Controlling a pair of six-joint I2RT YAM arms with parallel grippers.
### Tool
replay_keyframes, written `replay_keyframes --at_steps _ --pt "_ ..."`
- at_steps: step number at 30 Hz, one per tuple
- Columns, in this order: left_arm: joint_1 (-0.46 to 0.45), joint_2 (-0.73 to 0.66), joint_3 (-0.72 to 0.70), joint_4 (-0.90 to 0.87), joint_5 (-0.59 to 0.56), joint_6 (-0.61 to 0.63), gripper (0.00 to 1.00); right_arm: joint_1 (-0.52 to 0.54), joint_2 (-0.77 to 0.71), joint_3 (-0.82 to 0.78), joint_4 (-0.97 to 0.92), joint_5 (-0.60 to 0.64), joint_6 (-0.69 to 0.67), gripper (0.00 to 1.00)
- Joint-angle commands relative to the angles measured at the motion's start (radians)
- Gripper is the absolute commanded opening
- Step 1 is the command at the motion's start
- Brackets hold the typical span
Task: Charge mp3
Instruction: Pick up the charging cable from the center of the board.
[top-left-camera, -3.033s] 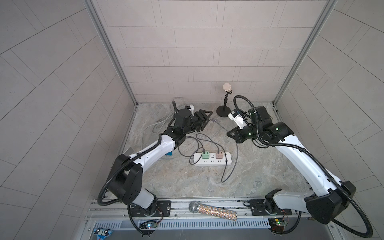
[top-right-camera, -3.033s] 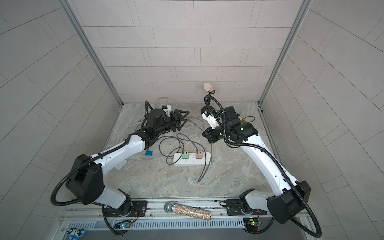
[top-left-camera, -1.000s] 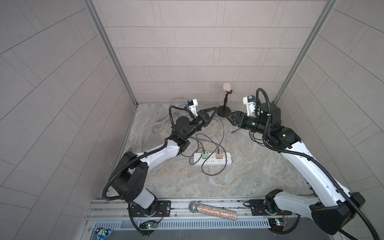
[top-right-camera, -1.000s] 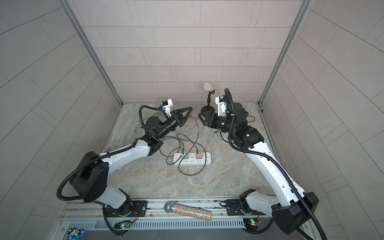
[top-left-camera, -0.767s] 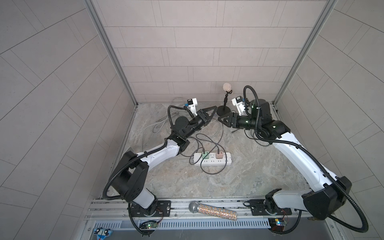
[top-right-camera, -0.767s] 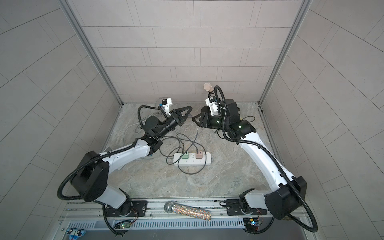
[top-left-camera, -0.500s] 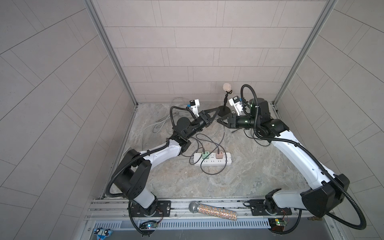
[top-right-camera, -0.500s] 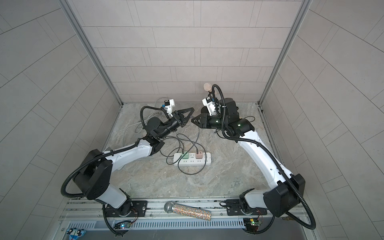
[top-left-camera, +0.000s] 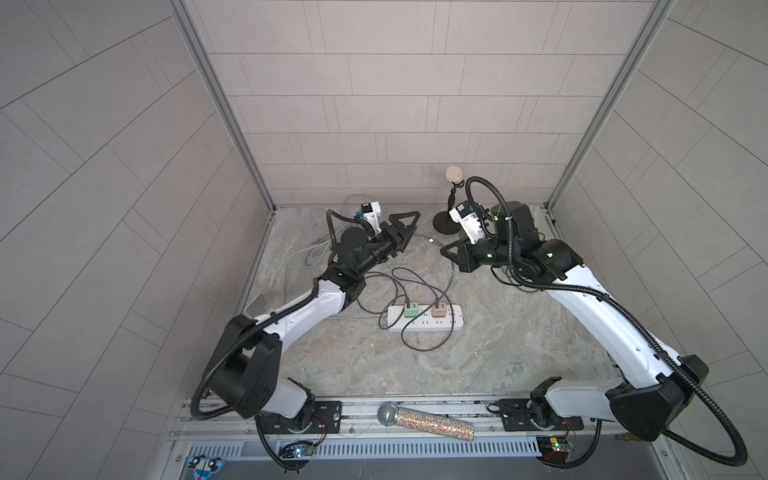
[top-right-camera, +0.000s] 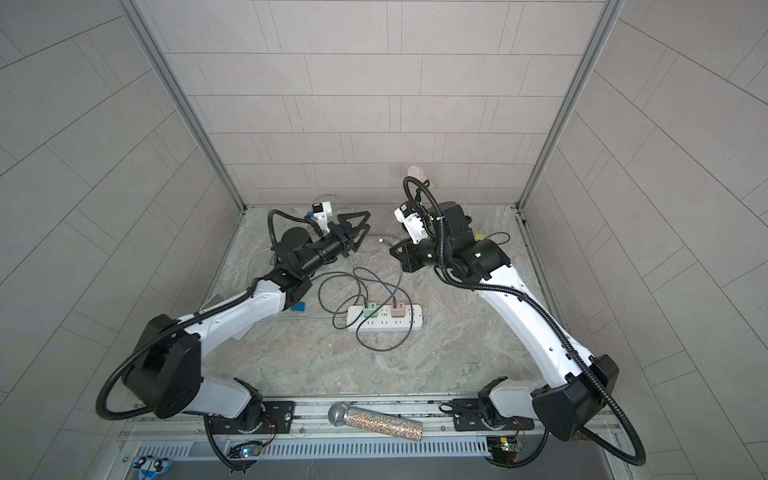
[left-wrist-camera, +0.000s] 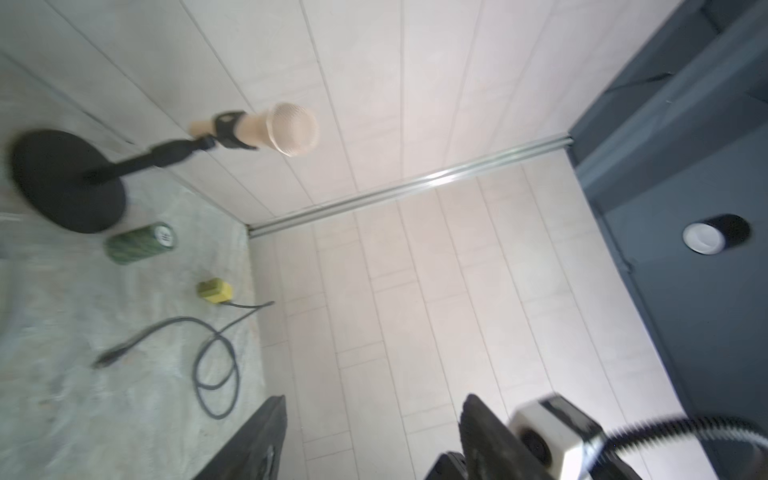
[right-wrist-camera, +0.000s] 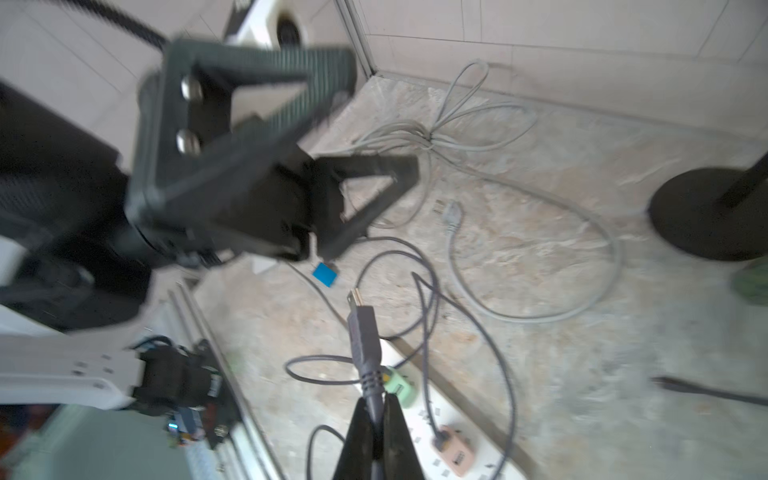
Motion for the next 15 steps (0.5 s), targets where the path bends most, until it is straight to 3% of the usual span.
replay_keyframes --at_steps 1,8,15 --pt "-0.003 -0.065 0.098 -0.389 0.074 -0.010 0.71 0.037 -0.011 0.013 -0.082 0.297 -0.269 0.00" --pt "-0.015 0.011 0.161 -0.478 0.189 -0.110 0.65 0.162 -0.034 -0.014 0.041 0.499 -0.421 0.00" --pt "-0.054 0.089 0.151 -0.336 0.219 -0.264 0.61 0.251 -0.056 -0.070 0.099 0.581 -0.521 0.00"
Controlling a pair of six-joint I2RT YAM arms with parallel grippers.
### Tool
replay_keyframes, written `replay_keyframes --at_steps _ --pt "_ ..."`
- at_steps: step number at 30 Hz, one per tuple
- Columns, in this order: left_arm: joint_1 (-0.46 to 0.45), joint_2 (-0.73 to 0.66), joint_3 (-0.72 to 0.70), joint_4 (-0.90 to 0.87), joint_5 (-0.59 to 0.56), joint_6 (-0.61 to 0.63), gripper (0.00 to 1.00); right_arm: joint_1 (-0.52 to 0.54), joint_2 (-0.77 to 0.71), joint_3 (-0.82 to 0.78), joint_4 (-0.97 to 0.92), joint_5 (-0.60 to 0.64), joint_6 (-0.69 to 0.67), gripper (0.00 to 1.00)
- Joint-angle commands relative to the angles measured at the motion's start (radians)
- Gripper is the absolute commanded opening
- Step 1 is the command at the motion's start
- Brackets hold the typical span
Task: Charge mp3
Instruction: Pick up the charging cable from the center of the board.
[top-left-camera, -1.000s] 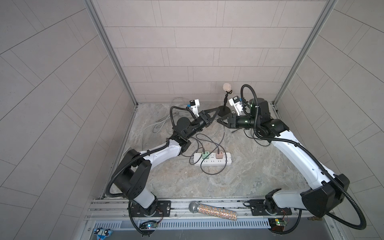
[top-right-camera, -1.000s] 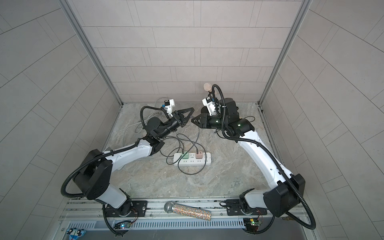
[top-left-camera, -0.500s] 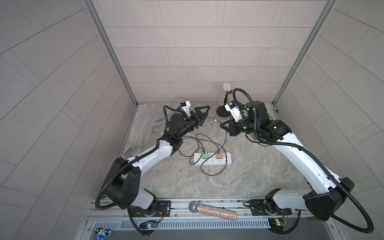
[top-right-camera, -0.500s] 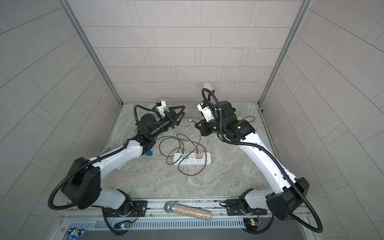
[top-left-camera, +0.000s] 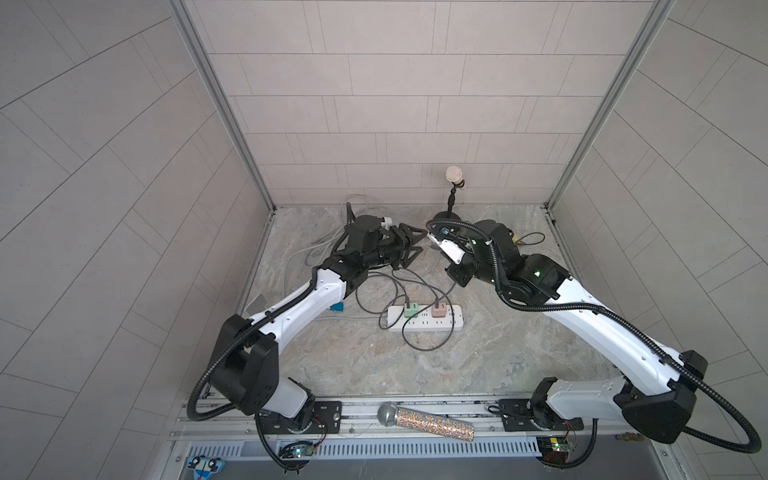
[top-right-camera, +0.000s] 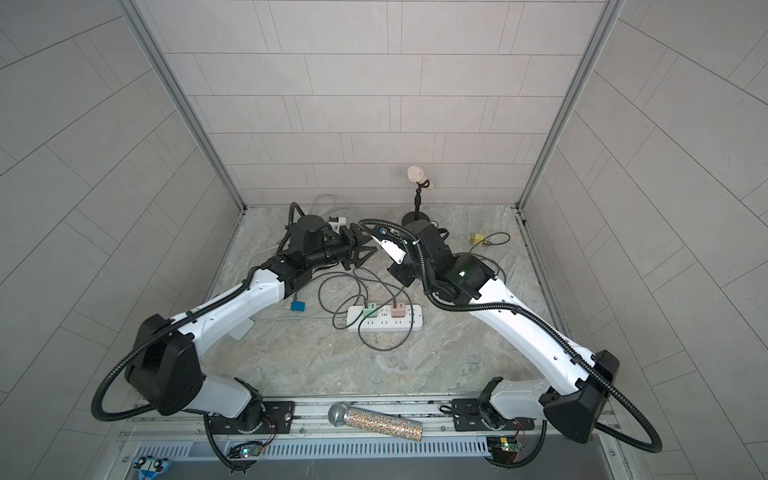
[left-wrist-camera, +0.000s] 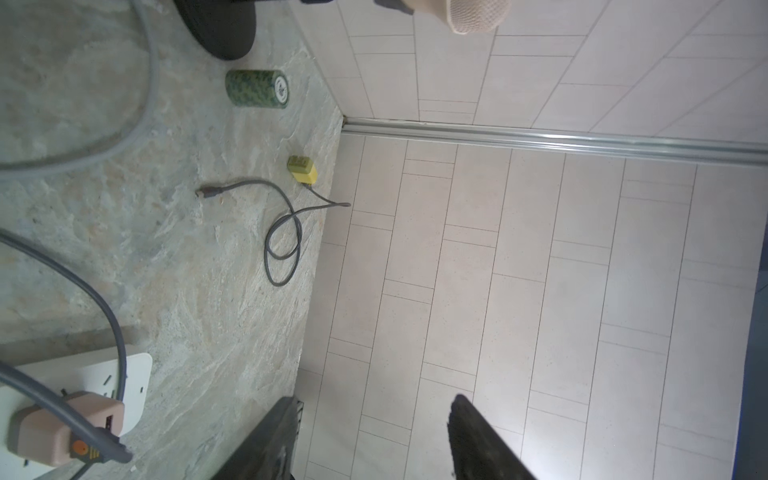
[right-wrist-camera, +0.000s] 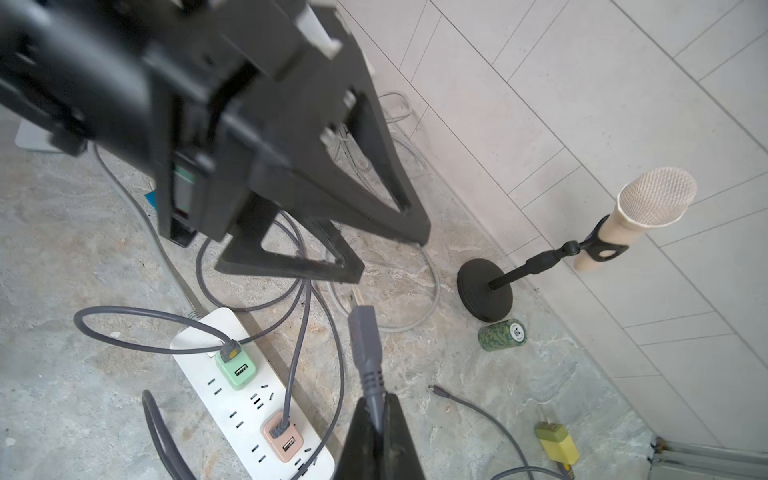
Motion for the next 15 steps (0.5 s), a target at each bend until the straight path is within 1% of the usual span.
replay_keyframes --at_steps 1,4,10,15 --pt "-0.015 0.007 0.012 0.062 0.039 -0.095 0.61 0.022 -0.033 -0.024 0.040 0.072 -0.101 0.00" --pt "-0.015 0.004 0.001 0.056 0.025 -0.102 0.60 0.038 -0.034 -0.036 0.044 0.083 -0.121 0.00" --pt "-0.016 0.014 -0.031 0.145 0.031 -0.185 0.59 0.058 -0.019 -0.053 0.048 0.108 -0.155 0.00" --pt "-0.018 0.021 -0.049 0.193 0.049 -0.240 0.53 0.078 0.013 -0.056 0.083 0.174 -0.201 0.00"
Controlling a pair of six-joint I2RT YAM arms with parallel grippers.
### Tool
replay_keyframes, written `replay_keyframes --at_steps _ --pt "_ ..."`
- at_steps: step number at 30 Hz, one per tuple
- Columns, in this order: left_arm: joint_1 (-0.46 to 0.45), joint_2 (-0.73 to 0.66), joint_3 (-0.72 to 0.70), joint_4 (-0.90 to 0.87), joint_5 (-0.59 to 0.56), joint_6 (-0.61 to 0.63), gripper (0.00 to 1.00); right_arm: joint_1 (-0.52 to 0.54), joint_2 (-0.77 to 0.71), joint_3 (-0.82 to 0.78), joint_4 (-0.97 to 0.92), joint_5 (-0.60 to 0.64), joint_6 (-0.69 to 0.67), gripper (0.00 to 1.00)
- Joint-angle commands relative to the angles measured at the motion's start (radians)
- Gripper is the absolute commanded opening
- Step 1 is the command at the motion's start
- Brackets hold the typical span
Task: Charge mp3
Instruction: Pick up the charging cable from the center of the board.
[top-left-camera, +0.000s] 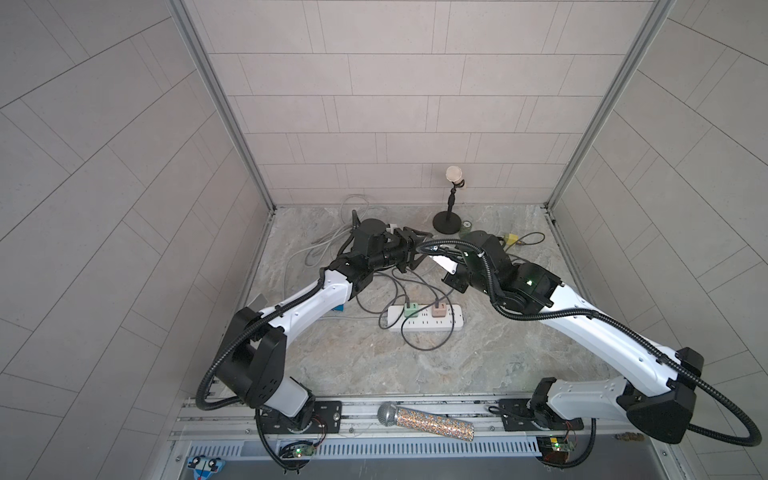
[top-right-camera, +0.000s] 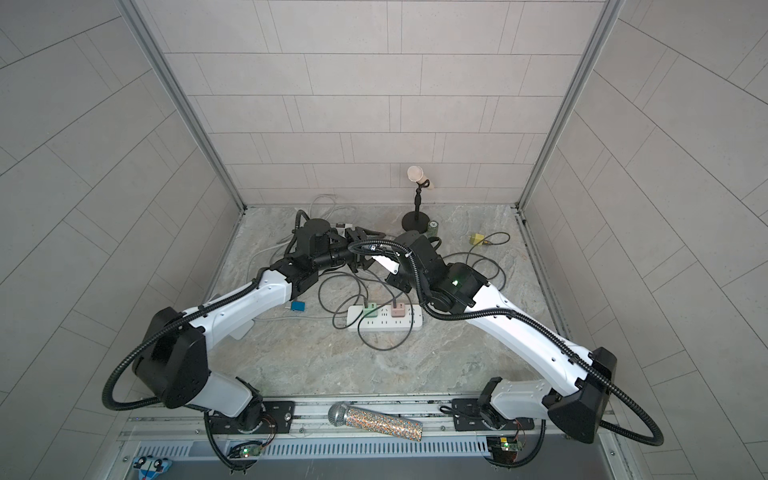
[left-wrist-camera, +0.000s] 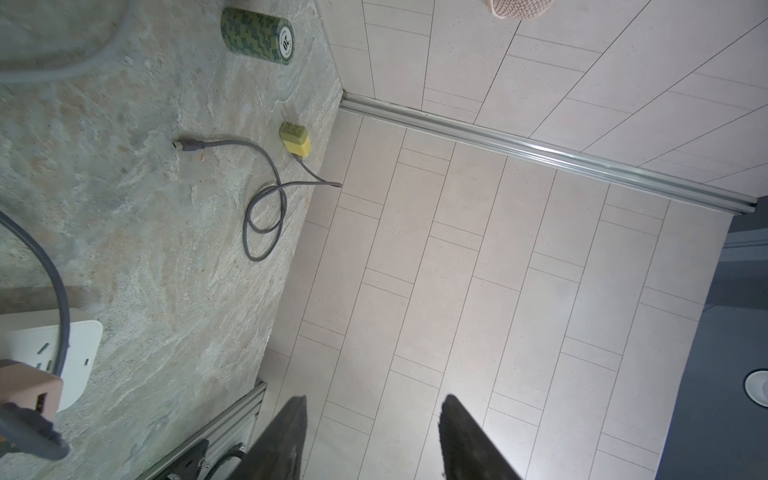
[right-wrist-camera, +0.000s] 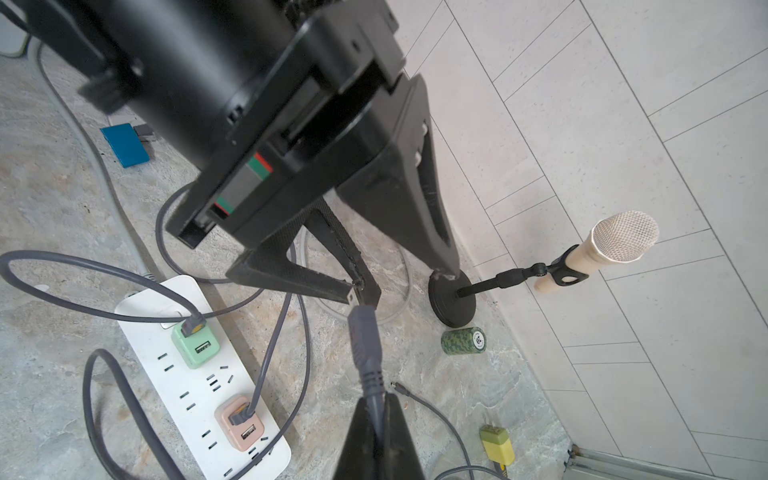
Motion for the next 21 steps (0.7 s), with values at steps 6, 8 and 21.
replay_keyframes --at_steps 6,8,21 --pt "-0.018 0.031 -0.047 0.152 0.047 -0.131 0.49 0.038 0.062 -0.008 0.106 0.127 -0.109 0.00" --pt "-0.022 0.037 -0.050 0.158 0.052 -0.133 0.47 0.044 0.079 -0.006 0.114 0.141 -0.128 0.00" --pt "-0.015 0.082 -0.072 0.215 0.062 -0.162 0.10 0.105 0.097 -0.088 0.136 0.284 -0.266 0.00"
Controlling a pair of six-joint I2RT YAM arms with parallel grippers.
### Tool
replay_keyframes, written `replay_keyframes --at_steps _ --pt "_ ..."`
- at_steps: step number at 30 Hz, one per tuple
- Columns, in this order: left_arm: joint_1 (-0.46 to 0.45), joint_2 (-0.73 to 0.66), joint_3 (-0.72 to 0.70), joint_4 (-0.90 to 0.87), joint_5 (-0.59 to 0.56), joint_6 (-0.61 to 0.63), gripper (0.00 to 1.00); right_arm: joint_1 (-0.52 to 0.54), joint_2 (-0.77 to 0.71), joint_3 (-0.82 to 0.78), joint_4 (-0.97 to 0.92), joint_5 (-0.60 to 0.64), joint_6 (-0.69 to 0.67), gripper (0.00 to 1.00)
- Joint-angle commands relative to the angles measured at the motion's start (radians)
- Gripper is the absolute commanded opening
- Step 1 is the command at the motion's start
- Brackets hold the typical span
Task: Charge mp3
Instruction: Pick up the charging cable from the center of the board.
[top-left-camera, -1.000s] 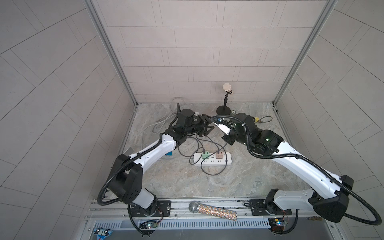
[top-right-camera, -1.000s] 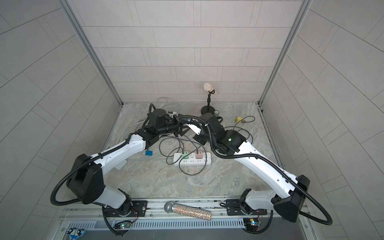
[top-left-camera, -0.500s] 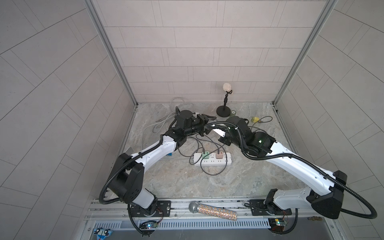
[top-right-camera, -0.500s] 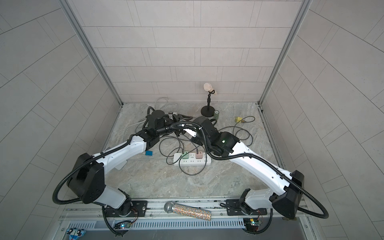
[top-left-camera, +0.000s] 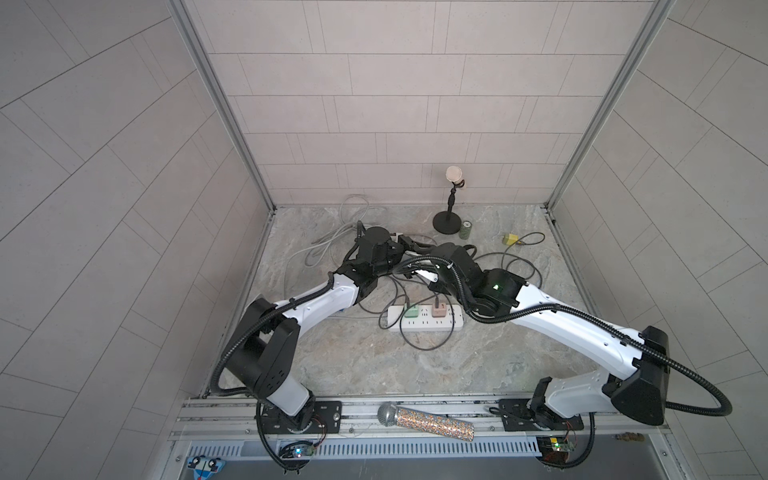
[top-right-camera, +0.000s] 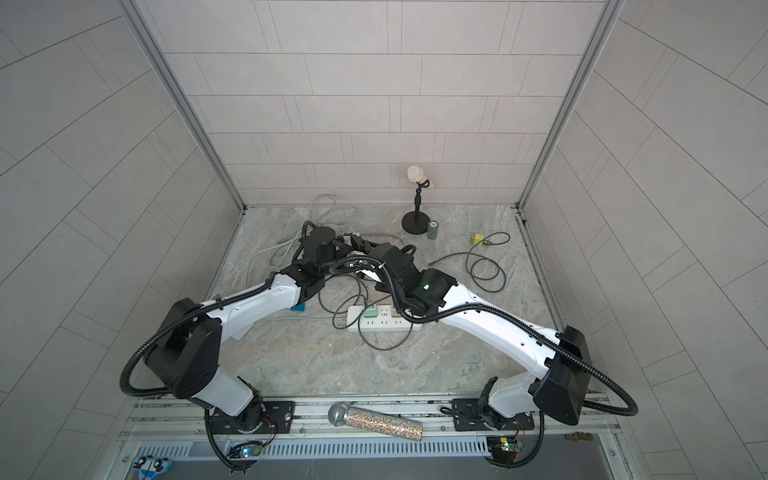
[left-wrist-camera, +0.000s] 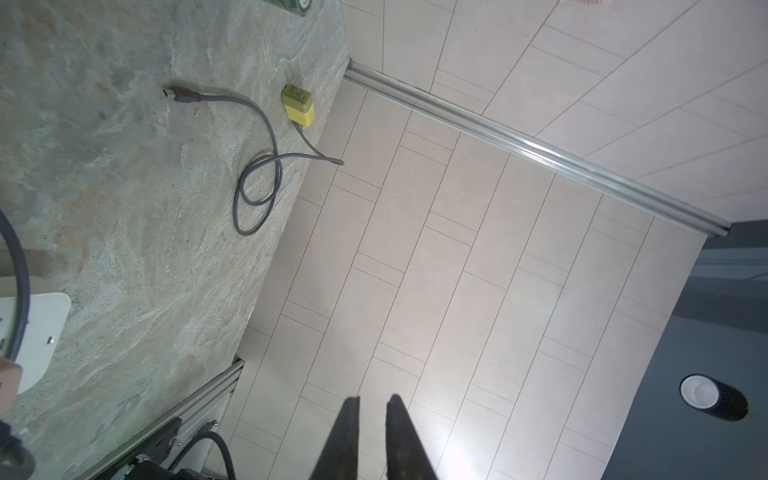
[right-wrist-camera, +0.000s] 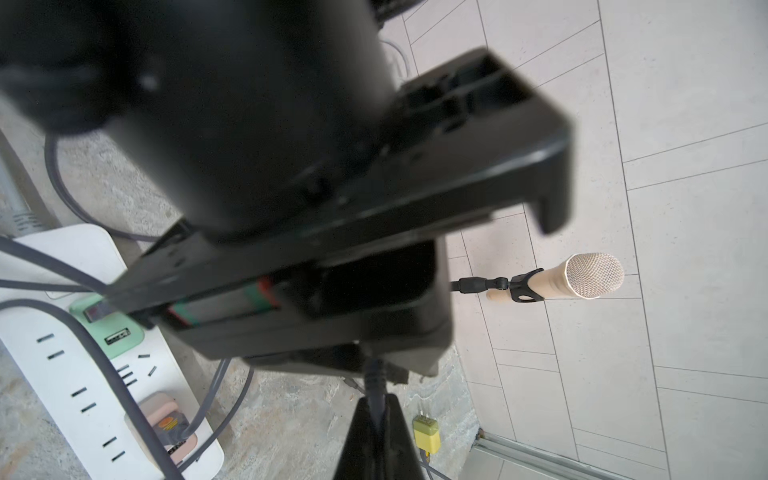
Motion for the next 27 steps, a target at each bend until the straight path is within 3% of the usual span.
replay_keyframes --at_steps 1,3,8,9,10,12,14,16,17,20,22,27 --pt "0.004 0.012 -0.008 0.054 0.023 -0.033 0.07 0.016 -0.023 -0.037 0.031 0.052 -0.082 0.00" --pt "0.010 0.012 -0.020 0.059 0.022 -0.034 0.00 0.027 -0.041 -0.062 0.062 0.062 -0.107 0.00" --pt "0.017 0.015 -0.020 0.067 0.016 -0.019 0.00 0.039 -0.072 -0.094 0.109 0.067 -0.100 0.00" --pt "0.019 0.012 -0.018 0.064 0.010 0.000 0.00 0.037 -0.078 -0.086 0.114 0.075 -0.052 0.05" --pt "0.022 0.000 -0.014 0.048 -0.008 0.034 0.00 0.037 -0.086 -0.059 0.114 0.108 0.081 0.29" --pt "0.037 -0.028 -0.021 0.034 -0.062 0.115 0.00 0.022 -0.115 0.060 -0.020 0.099 0.416 0.52" --pt "0.047 -0.066 -0.029 0.037 -0.145 0.237 0.00 -0.043 -0.207 0.133 -0.116 -0.057 0.873 0.71" --pt "0.042 -0.111 -0.027 0.034 -0.224 0.361 0.00 -0.118 -0.330 0.004 0.060 -0.306 1.280 0.79" --pt "0.034 -0.129 -0.028 0.033 -0.263 0.416 0.00 -0.137 -0.379 -0.094 0.186 -0.375 1.488 0.79" --pt "0.013 -0.138 -0.044 0.153 -0.310 0.470 0.00 -0.146 -0.410 -0.283 0.477 -0.496 1.881 0.79" --pt "0.002 -0.132 -0.049 0.190 -0.322 0.482 0.00 -0.127 -0.378 -0.343 0.634 -0.540 2.012 0.78" --pt "-0.011 -0.140 -0.065 0.227 -0.345 0.503 0.00 -0.112 -0.334 -0.345 0.693 -0.544 2.042 0.76"
